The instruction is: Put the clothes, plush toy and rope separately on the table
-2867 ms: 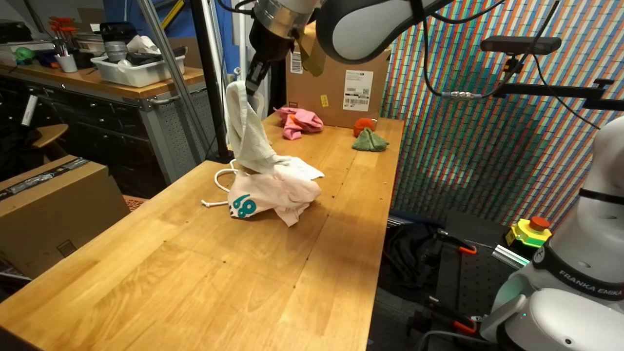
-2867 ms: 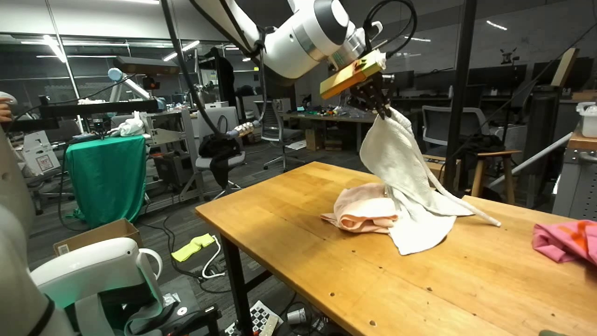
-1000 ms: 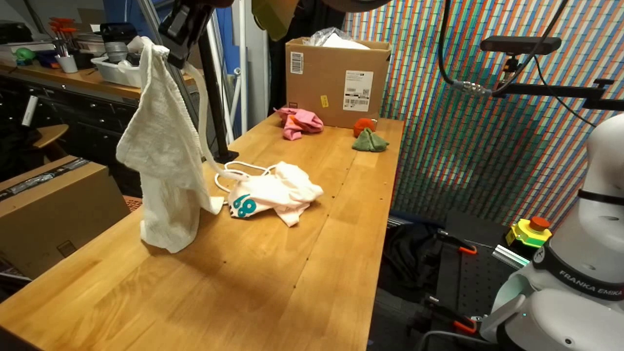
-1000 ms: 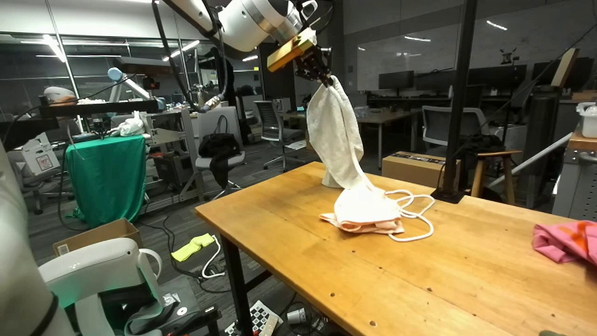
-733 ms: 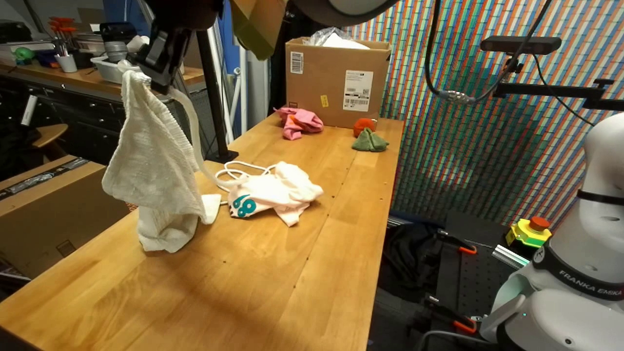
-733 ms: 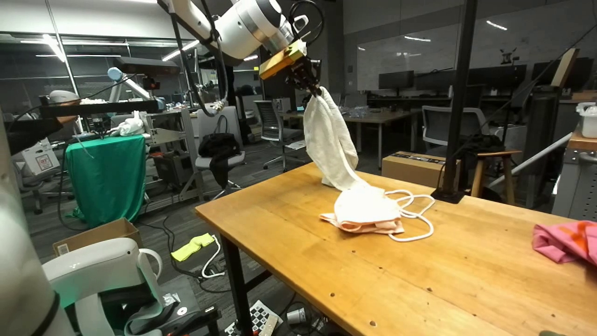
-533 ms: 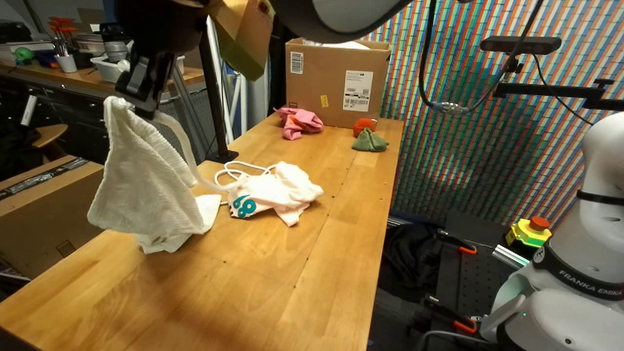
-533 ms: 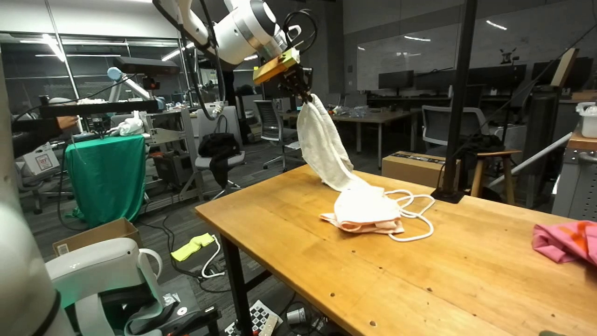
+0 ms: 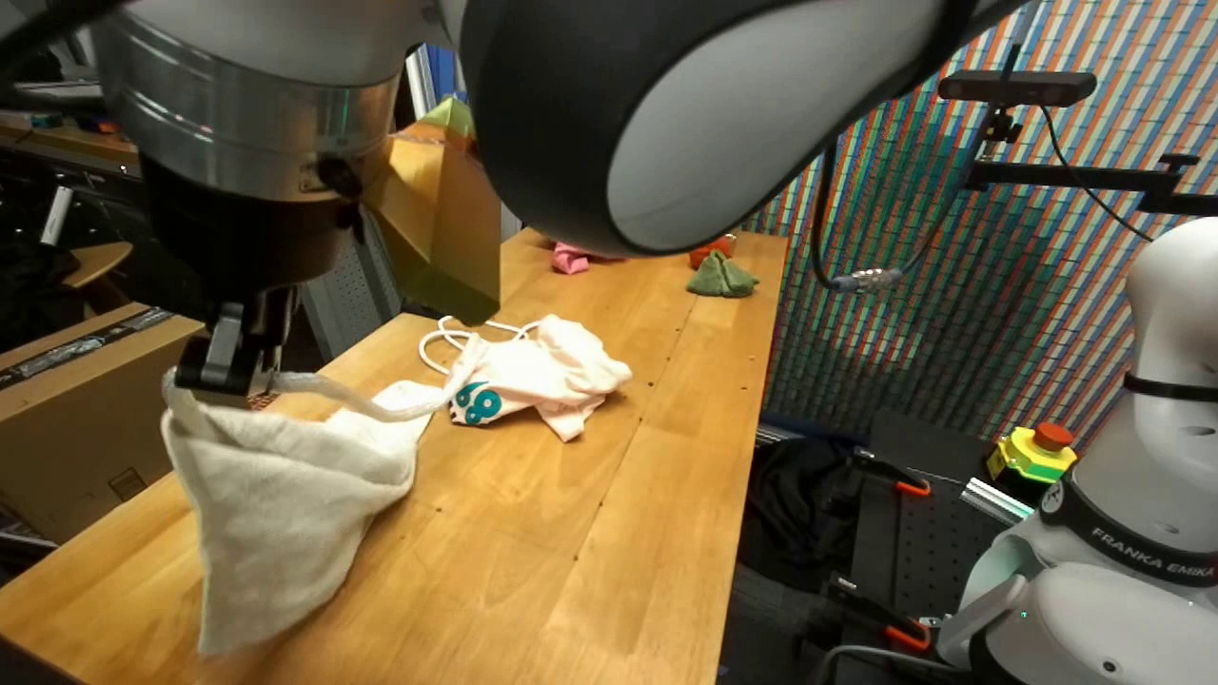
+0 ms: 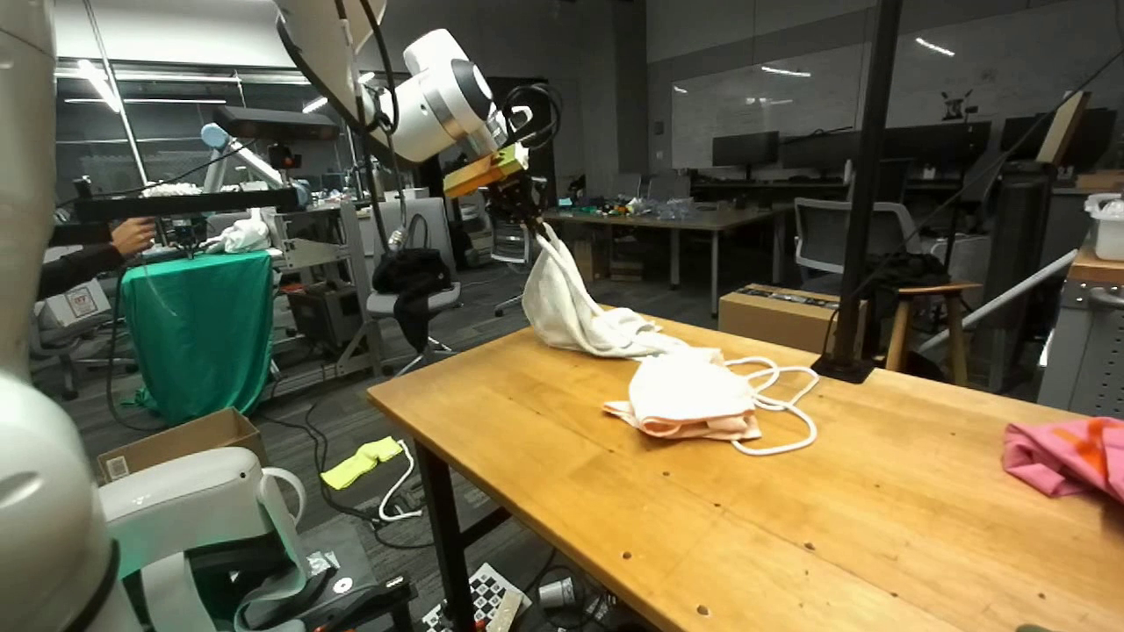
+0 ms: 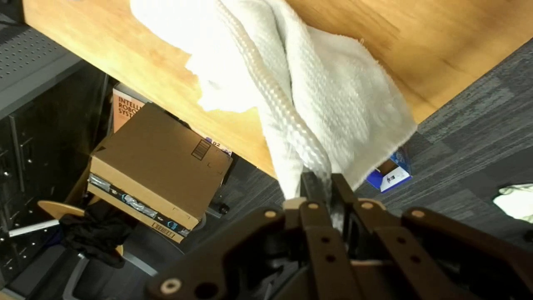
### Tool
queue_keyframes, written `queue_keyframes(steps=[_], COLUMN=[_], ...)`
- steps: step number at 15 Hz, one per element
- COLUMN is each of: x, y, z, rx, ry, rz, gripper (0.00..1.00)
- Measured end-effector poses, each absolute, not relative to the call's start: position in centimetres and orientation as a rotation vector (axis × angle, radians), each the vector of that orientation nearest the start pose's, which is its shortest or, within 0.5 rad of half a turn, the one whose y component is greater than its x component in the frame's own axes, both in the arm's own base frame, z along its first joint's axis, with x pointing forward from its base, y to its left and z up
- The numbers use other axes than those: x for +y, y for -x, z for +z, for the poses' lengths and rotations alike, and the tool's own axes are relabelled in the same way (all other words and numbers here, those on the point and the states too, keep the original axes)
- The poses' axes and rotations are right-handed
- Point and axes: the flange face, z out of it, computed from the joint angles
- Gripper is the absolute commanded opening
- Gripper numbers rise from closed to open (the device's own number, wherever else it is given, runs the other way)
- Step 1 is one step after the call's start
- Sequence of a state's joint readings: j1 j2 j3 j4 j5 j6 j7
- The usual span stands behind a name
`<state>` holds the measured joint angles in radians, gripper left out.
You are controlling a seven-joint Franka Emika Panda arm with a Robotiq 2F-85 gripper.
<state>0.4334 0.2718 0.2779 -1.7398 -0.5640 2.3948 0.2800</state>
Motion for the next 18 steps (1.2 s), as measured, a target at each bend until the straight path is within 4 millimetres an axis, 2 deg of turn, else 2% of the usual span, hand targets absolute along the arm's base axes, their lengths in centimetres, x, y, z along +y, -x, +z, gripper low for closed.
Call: queue_keyframes(steps=[4,9,11,14,16,18], x=[42.6,41.6,41.0,40.8,41.1,41.5], y=[-52.5,-54.3,-55.0,-55.9,-56.2,-56.2], z=[45.0,42.0,41.9,43.9,46.8,50.8], rx=[-1.104,-1.059,-1.031,-0.986,-0.950,-0.901], ry=[2.979,3.038,3.052,3.042,3.013,2.969], rz=[-0.827,-0.756,-0.757,-0.818,-0.889,-0.986], gripper=[0.09,0.09,0.09,0.09,0.09,0.09])
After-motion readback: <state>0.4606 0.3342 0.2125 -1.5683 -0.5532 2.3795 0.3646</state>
